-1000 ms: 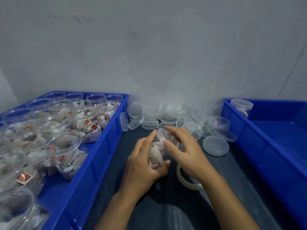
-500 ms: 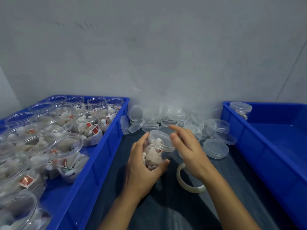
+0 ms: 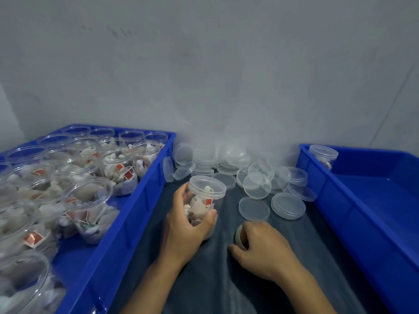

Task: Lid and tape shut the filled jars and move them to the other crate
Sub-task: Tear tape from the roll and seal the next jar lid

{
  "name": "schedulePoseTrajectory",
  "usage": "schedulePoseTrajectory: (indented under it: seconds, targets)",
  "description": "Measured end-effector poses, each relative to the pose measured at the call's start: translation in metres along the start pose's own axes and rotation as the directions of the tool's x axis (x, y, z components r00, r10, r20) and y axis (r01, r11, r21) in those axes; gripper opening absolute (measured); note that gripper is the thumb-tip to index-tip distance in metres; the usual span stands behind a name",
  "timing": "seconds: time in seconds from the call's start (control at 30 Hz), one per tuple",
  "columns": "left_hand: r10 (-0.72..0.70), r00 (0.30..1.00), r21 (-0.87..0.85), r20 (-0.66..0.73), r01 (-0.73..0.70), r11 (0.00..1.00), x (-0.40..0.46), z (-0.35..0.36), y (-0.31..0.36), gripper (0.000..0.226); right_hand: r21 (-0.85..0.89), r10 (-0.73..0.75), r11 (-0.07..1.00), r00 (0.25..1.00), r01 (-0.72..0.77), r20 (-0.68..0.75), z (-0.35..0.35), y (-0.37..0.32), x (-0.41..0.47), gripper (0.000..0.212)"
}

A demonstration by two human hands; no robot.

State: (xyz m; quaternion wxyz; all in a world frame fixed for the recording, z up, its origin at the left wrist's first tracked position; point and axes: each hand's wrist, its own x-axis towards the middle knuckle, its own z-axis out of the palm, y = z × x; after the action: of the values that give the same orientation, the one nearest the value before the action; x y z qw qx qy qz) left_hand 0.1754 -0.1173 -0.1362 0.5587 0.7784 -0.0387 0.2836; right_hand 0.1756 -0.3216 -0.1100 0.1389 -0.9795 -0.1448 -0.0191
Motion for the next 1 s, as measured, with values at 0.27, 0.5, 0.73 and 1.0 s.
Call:
schedulePoseTrajectory:
  seconds: [0.27,0.5,0.73,1.0]
  targets:
    - [-0.046,0.999,0.176,-0.004,0.046,0.983,0.003,-0.002,-0.008,0.086,0.486,0.109,0.874,0.979,-0.012,-0.17,0.005,0.002,0.006,0.028]
    - [-0.031,0.999,0.194,-0.032,0.036,0.98,0.003,-0.002,-0.005,0.114,0.739,-0.04,0.623,0.955,0.255,-0.295,0.005,-0.014,0.005,0.011]
    - [0.516,0.849,0.37,-0.112,-0.446,0.815,-0.006,0.006,0.022,0.064,0.988,0.041,0.087,0.99,0.131,-0.135,-0.008,-0.021,0.002,0.027]
    - [0.579,0.812,0.377,-0.076,-0.514,0.77,-0.014,0.019,0.03,0.039,0.887,-0.074,0.342,0.95,0.309,-0.302,-0.01,-0.024,-0.001,0.06]
